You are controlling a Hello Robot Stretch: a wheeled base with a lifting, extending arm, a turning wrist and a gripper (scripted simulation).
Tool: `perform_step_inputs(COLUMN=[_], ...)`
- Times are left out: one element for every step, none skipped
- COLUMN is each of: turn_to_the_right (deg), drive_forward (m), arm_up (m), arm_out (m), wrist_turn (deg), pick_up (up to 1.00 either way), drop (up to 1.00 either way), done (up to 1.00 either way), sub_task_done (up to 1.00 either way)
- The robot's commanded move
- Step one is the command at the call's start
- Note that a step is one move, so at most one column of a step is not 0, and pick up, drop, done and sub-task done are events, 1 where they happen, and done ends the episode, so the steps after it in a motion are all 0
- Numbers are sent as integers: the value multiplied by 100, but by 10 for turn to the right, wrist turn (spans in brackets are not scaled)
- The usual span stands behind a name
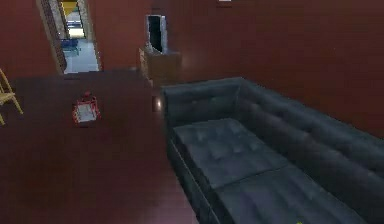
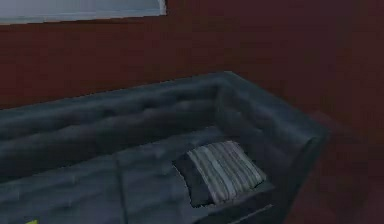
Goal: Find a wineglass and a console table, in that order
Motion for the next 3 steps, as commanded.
perform_step_inputs(turn_to_the_right=[-210,0,0], drive_forward=[0,100,100], arm_up=[0,0,0], arm_out=[0,0,0], wrist_turn=[0,0,0], pick_up=[0,0,0], drop=[0,0,0], done=[0,0,0], sub_task_done=[0,0,0])
